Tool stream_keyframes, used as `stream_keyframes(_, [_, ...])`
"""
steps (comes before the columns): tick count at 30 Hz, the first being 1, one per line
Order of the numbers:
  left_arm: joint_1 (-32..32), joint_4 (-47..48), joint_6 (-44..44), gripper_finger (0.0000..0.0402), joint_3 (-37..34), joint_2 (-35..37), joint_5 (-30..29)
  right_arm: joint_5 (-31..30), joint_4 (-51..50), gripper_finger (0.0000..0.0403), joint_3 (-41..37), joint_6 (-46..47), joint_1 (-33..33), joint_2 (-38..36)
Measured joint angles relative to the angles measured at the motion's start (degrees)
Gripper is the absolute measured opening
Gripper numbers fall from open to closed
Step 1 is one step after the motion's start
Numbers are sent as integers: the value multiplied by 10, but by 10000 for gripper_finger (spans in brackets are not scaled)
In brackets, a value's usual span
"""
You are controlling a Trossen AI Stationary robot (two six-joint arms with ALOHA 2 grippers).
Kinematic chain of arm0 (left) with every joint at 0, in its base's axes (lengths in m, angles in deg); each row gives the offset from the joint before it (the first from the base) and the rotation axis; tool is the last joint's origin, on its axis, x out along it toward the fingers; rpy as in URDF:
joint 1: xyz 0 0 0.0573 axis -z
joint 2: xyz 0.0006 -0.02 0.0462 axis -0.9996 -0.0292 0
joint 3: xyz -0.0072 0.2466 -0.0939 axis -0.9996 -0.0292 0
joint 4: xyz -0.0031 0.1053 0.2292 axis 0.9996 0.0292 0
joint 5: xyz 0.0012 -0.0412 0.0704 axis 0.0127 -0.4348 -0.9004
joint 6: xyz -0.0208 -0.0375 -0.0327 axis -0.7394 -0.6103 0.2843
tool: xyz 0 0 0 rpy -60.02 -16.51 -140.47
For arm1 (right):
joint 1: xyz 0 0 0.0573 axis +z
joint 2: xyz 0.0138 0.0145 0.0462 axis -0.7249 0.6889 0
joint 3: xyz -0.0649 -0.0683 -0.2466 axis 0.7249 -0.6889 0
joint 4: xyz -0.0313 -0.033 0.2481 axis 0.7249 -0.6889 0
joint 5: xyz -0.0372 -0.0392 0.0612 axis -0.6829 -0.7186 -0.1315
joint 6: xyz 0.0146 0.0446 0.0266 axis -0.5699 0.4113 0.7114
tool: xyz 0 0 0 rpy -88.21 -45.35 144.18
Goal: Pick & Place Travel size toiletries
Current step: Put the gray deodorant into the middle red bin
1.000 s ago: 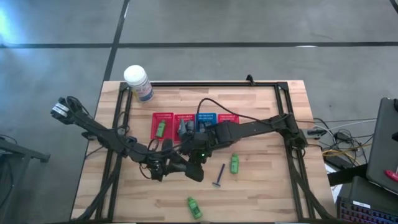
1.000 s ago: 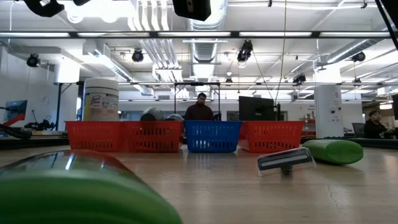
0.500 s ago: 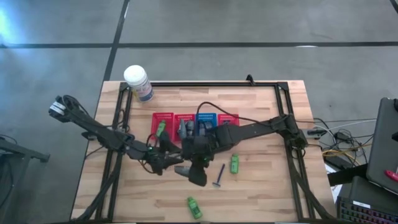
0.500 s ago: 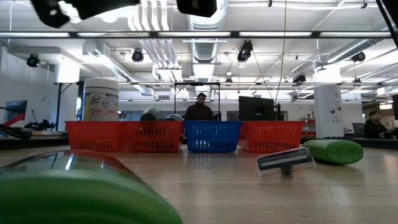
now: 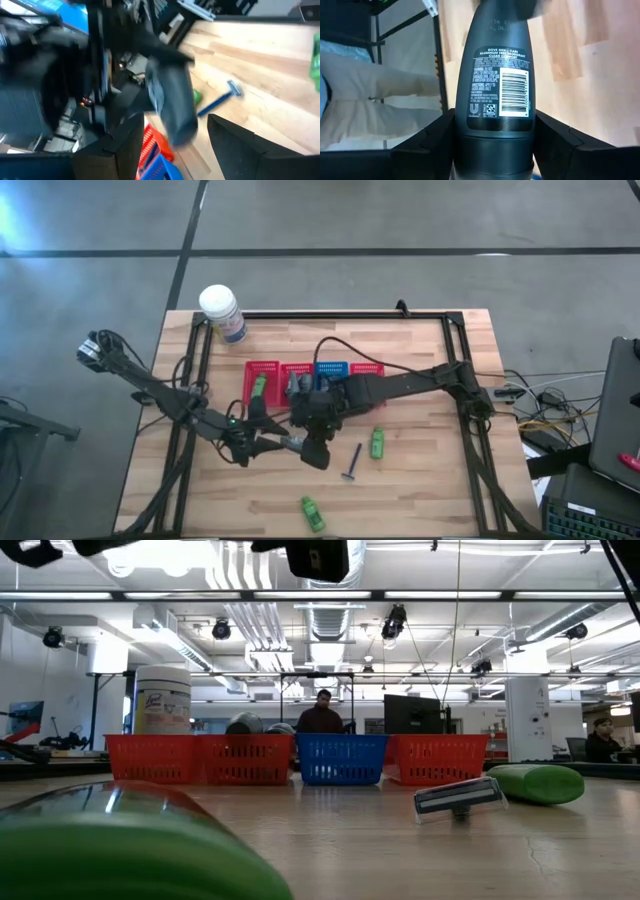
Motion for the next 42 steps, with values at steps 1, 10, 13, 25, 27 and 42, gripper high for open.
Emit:
stream_keyframes(1, [2,-7,0,223,0,0,-1,-1,0,201,0,0,-2,0])
stream_keyframes(10, [2,-30,1,223,0,-1,-21,-1,23,201,-2,9,-18,0])
stream_keyframes(13, [2,-33,1,223,0,-3,-22,0,32,201,-2,15,-21,0])
stream_keyframes(25, [2,-36,1,179,0,-3,-22,0,50,201,-3,26,-27,0])
stream_keyframes(27, [2,-35,1,165,0,-3,-22,0,52,201,-3,28,-28,0])
stream_keyframes(42, [2,-26,-2,152,-2,-2,-22,6,57,201,-3,28,-29,1])
